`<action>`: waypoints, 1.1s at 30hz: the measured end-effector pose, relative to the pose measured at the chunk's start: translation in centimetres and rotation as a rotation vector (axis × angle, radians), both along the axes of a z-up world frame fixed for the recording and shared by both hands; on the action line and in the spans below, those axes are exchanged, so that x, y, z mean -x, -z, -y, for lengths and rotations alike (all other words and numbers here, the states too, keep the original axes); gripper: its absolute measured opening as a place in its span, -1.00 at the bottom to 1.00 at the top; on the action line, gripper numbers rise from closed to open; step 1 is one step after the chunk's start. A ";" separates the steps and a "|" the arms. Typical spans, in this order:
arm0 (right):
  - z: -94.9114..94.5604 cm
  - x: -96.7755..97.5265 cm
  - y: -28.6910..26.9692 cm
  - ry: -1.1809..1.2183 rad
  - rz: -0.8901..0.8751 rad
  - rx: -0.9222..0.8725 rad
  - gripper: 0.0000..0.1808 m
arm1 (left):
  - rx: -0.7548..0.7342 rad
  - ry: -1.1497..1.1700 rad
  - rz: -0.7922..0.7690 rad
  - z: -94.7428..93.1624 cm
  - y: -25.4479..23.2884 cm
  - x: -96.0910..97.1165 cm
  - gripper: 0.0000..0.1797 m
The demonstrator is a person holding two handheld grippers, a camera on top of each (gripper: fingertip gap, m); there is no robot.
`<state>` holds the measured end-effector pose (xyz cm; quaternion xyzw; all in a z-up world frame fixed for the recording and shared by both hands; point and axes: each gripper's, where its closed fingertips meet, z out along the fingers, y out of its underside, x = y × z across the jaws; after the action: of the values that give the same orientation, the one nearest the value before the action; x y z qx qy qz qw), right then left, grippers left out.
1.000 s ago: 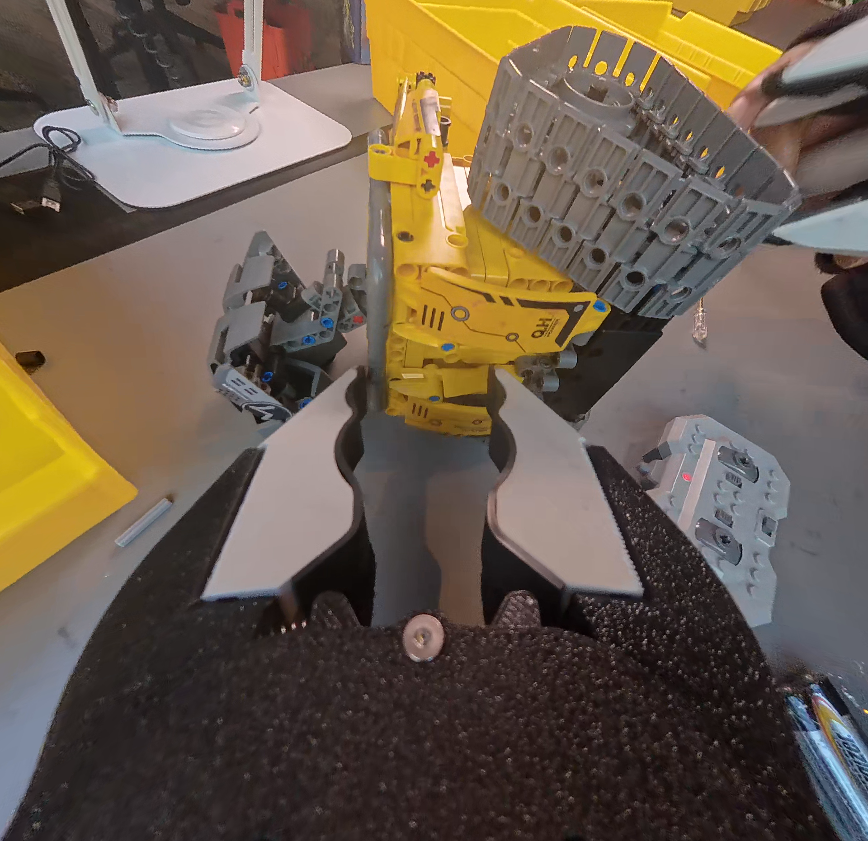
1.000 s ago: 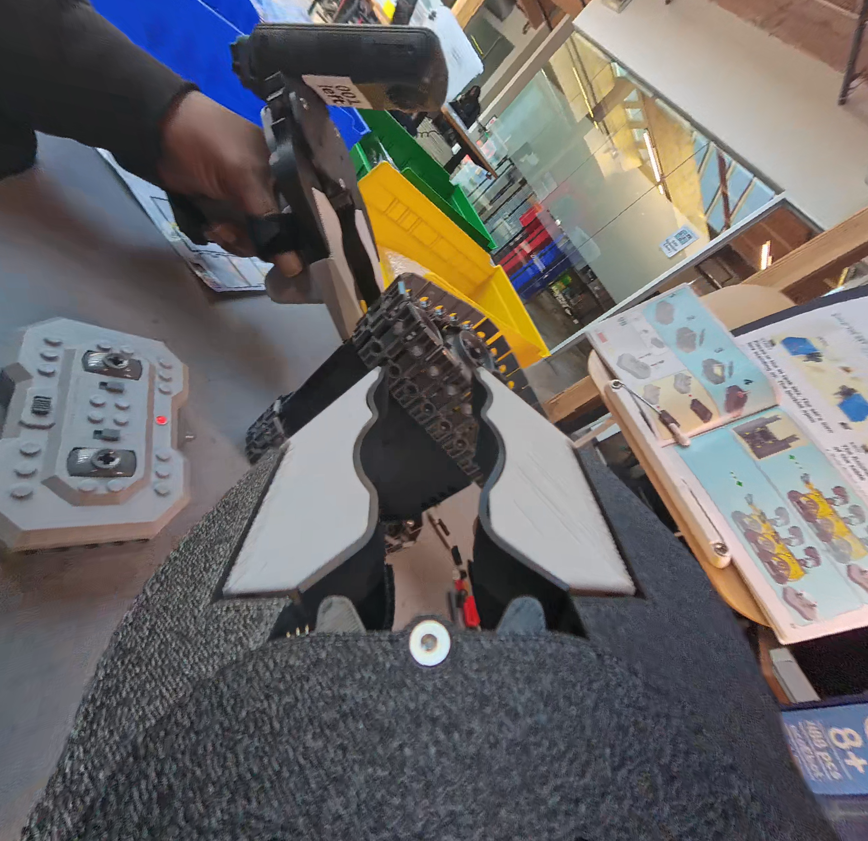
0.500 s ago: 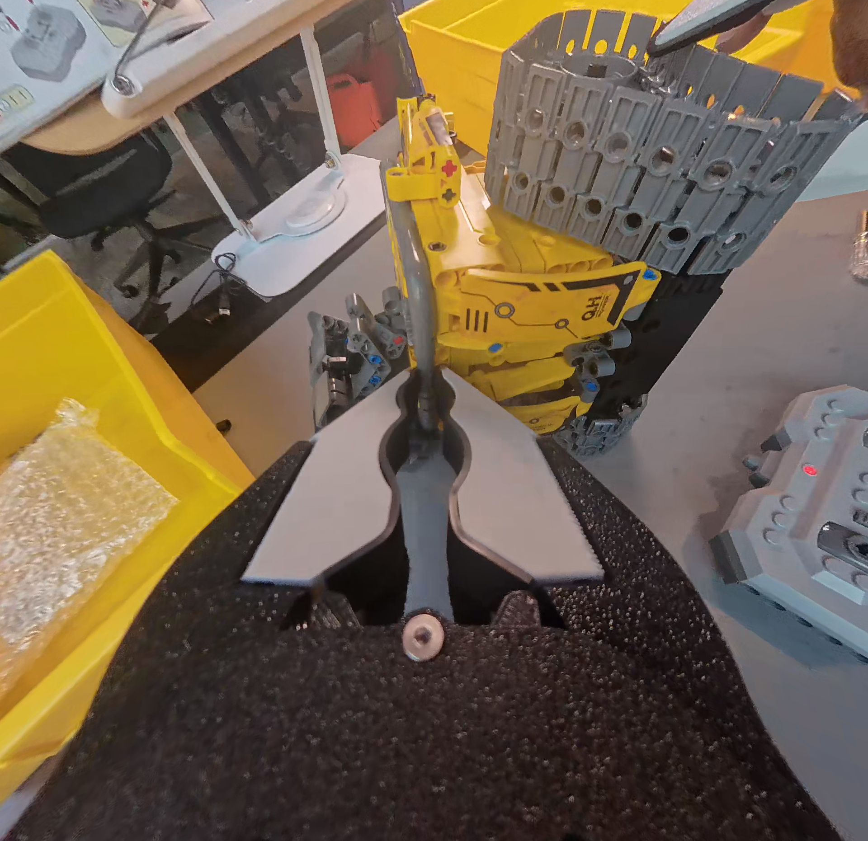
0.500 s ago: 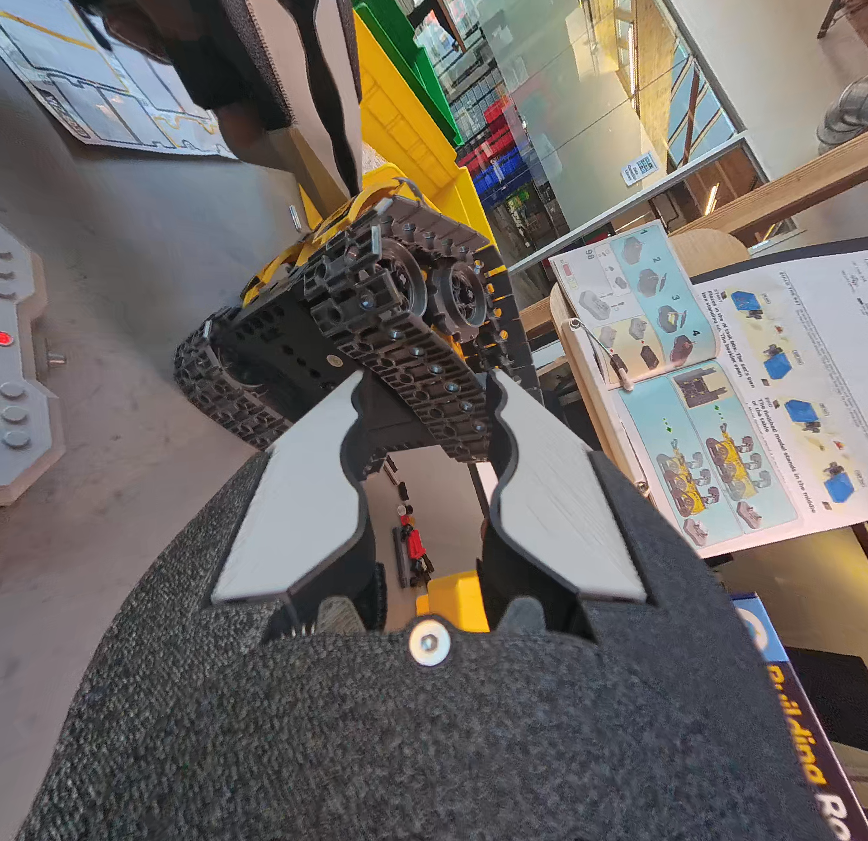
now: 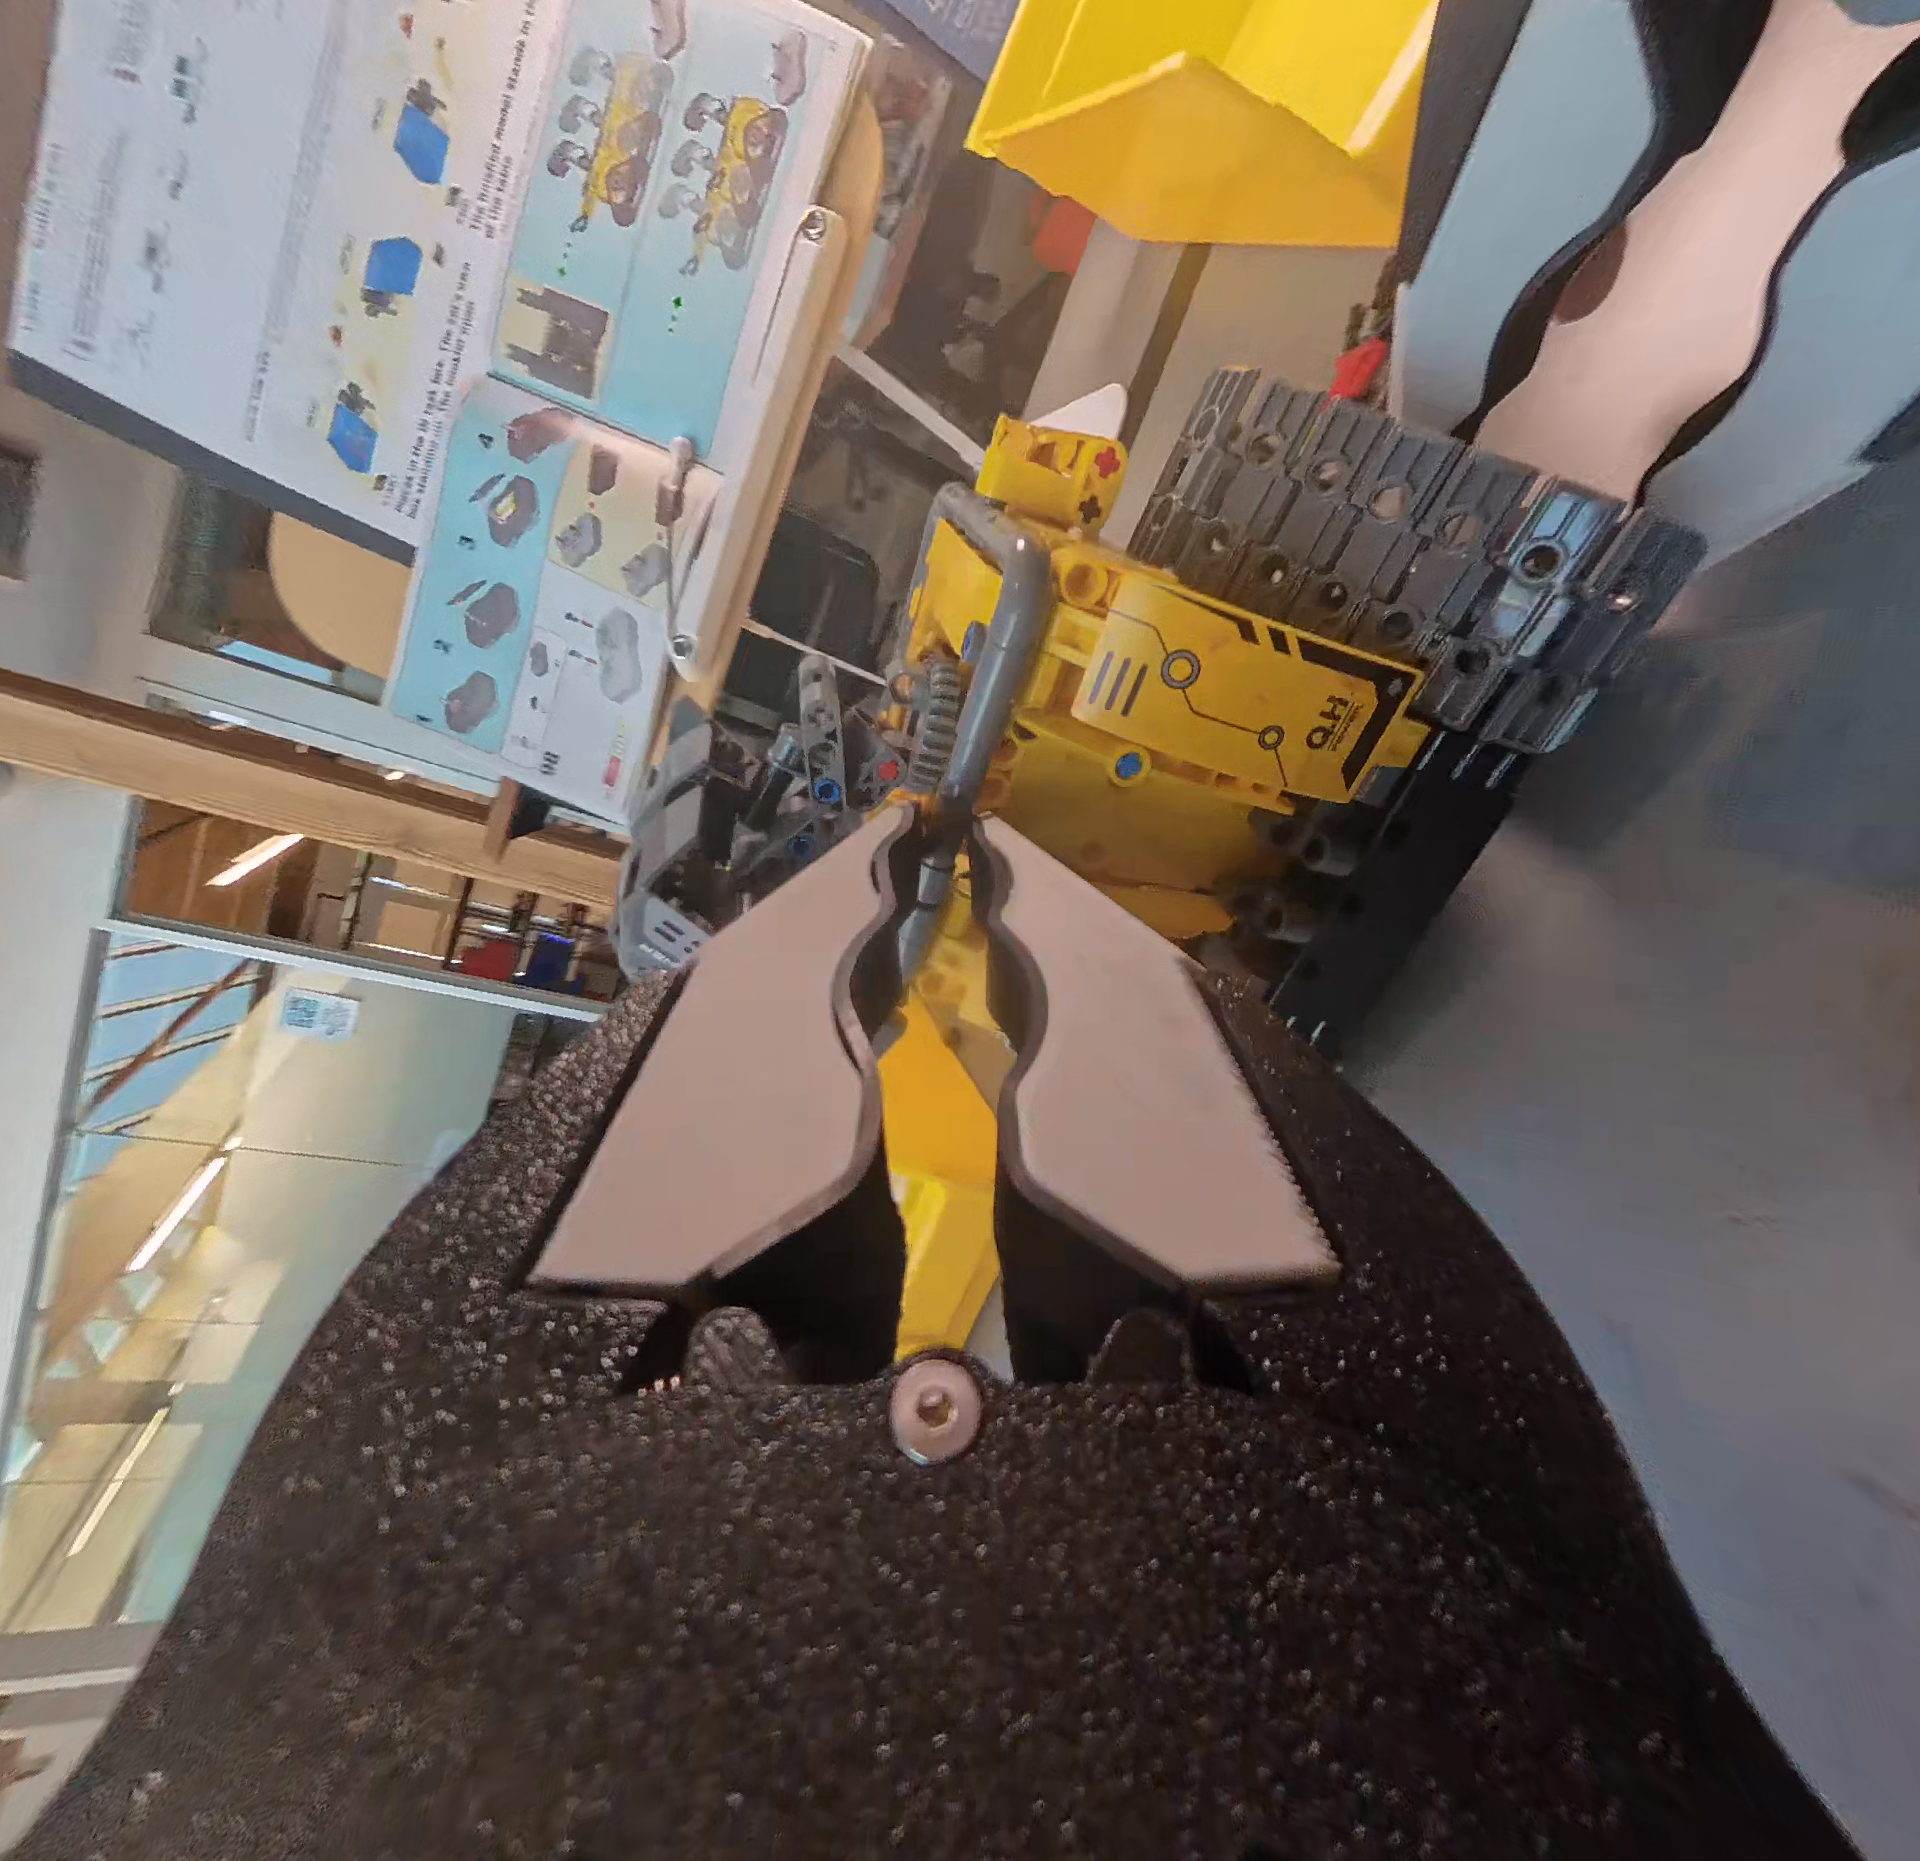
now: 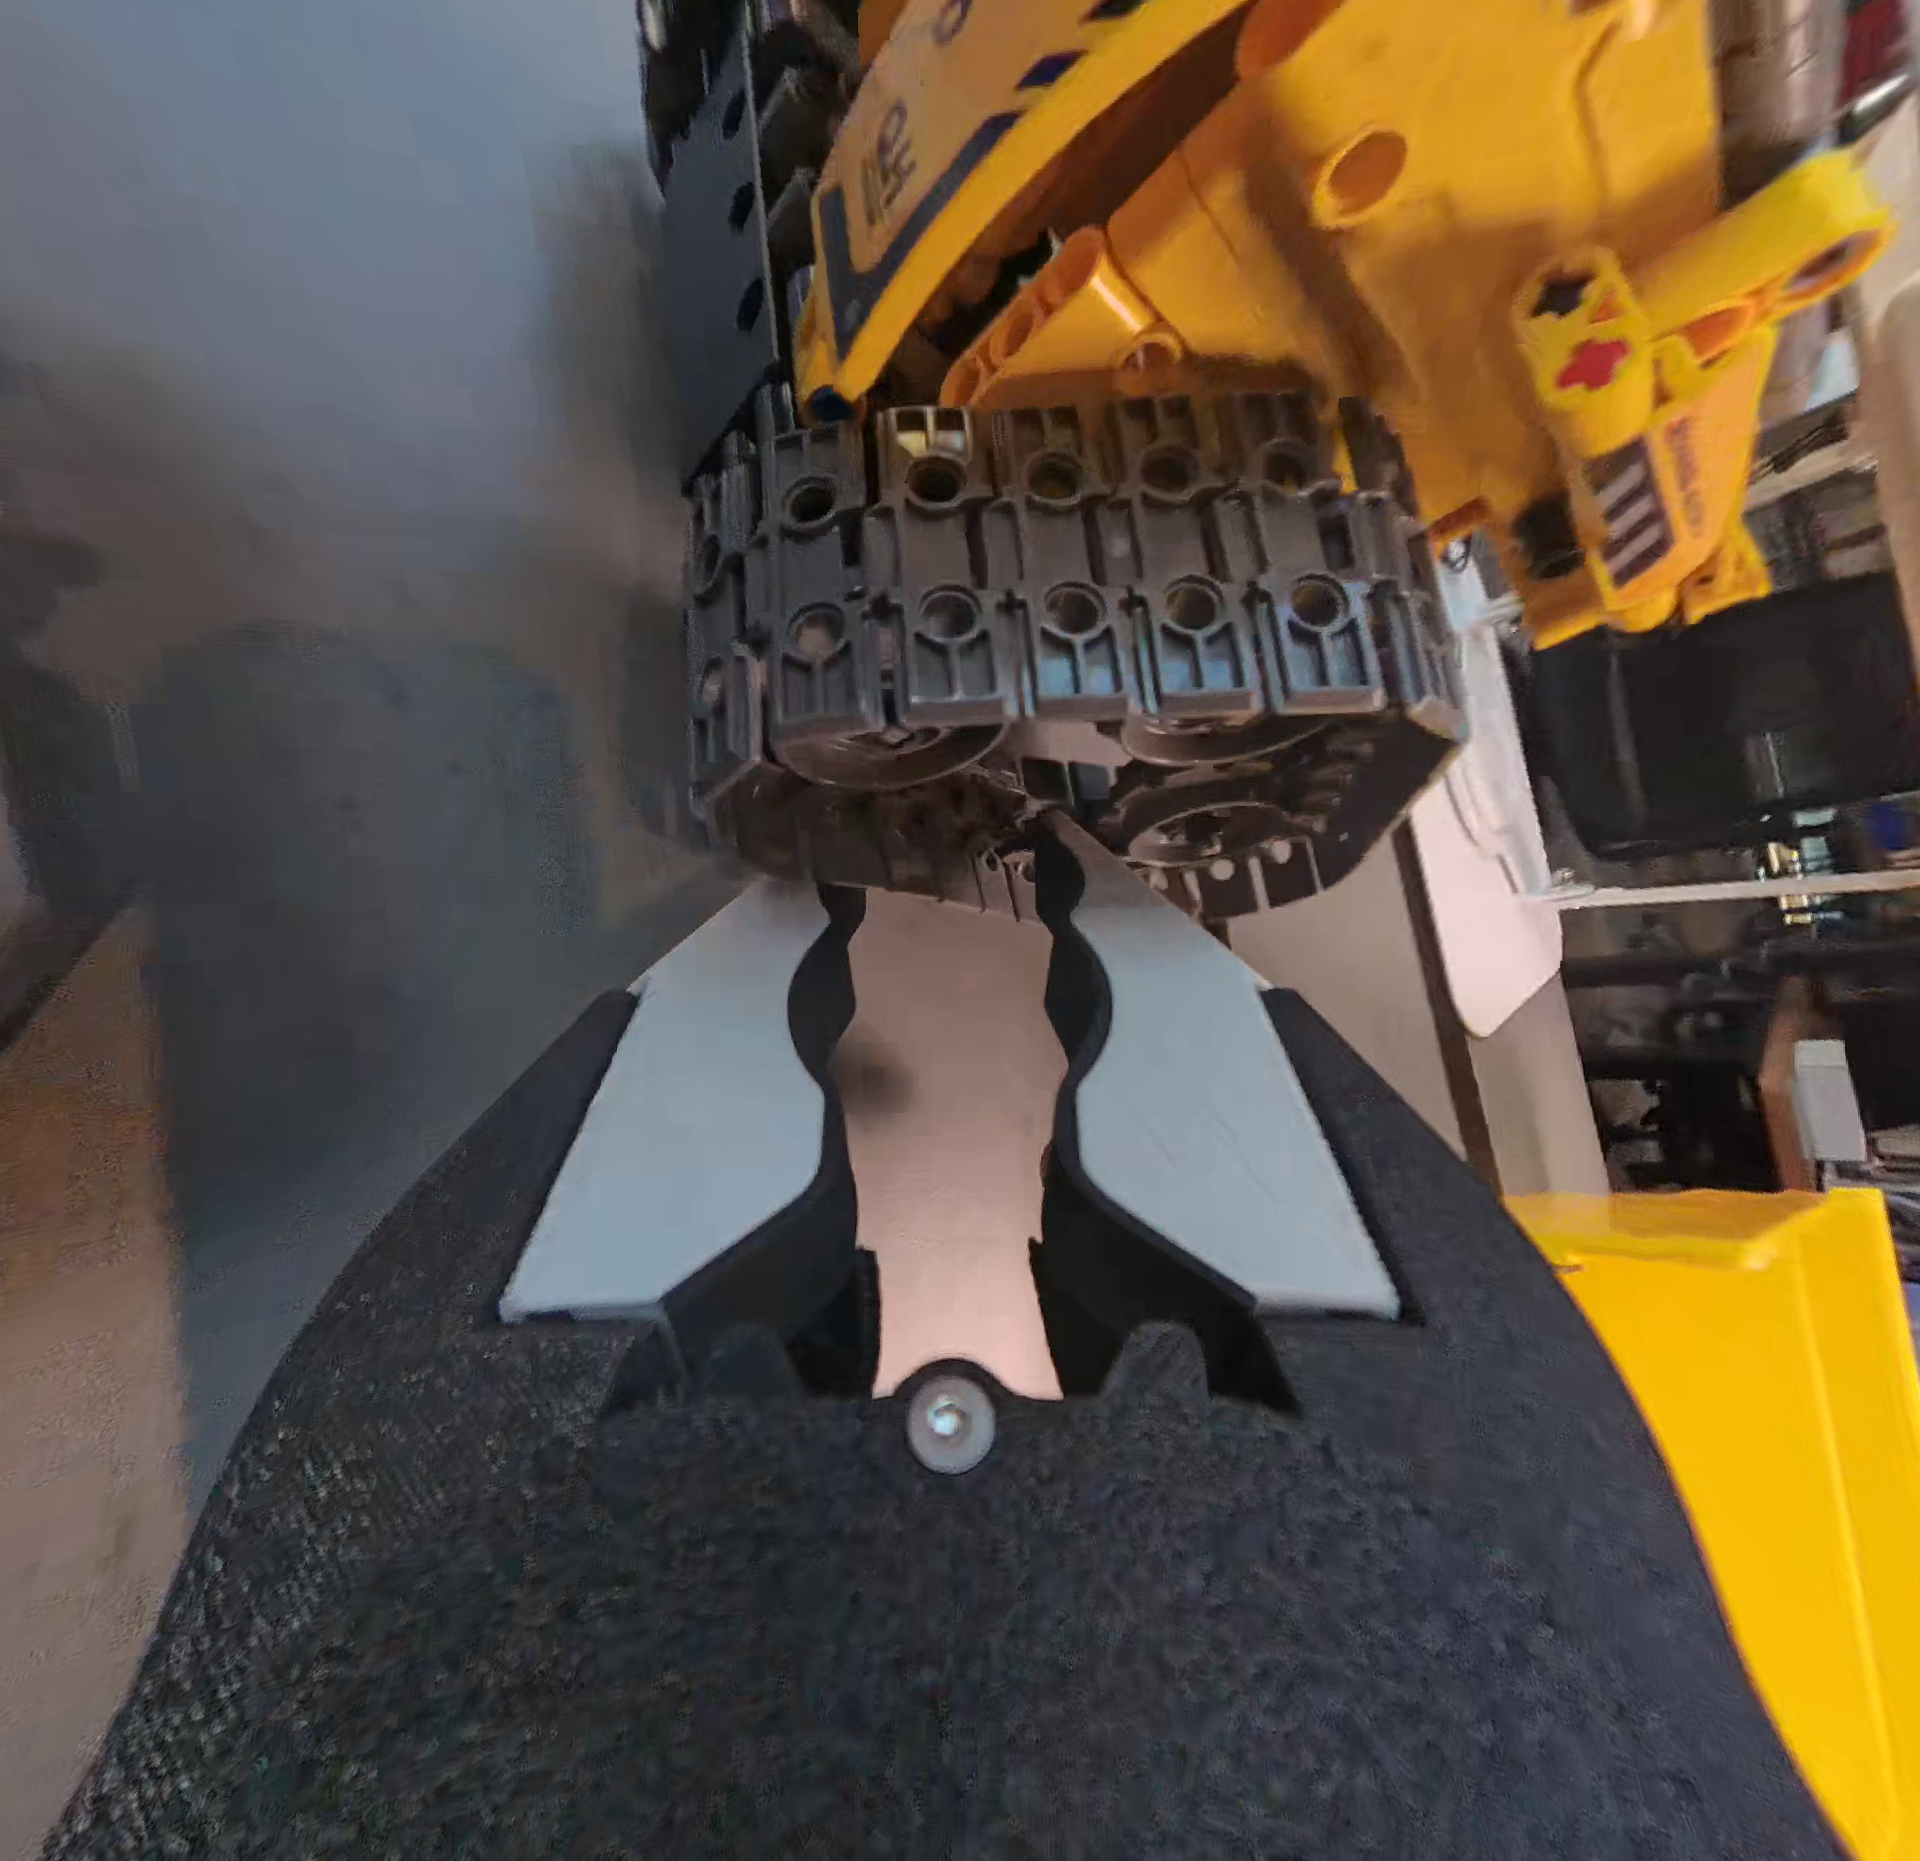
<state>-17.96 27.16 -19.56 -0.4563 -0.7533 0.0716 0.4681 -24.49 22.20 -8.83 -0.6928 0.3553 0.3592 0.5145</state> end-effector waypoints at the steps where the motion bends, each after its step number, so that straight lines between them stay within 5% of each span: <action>1: -0.1 -0.2 -0.1 -0.003 0.009 -0.008 -0.63 | -0.010 0.003 -0.030 -0.1 0.1 -0.1 -0.93; 12: 1.5 -5.0 -0.5 -0.023 0.182 0.275 -0.43 | 0.103 0.105 0.107 0.7 1.5 -2.0 -0.88; 16: 4.3 -4.7 -3.3 -0.096 0.048 0.515 -0.40 | 0.100 0.068 0.111 0.7 1.6 -1.3 -0.88; 18: 6.3 -3.4 -4.0 -0.092 0.003 0.665 -0.21 | 0.098 0.041 0.092 0.6 1.5 -1.4 -0.88; 21: 6.2 -1.6 -3.1 0.010 -0.018 0.677 -0.06 | 0.105 0.017 0.072 0.8 1.5 -1.4 -0.89; 27: 2.9 0.1 -3.5 0.098 -0.114 0.659 -0.49 | 0.109 0.052 0.106 1.6 1.5 -1.9 -0.90; 33: 0.5 1.8 -3.5 0.109 -0.137 0.660 -0.49 | 0.099 0.072 0.160 -0.1 1.6 -1.3 -0.83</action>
<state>-19.73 26.67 -16.01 -0.6171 -0.6309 0.3166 0.3478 -23.18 22.29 -10.47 -0.7307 0.3552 0.2660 0.5189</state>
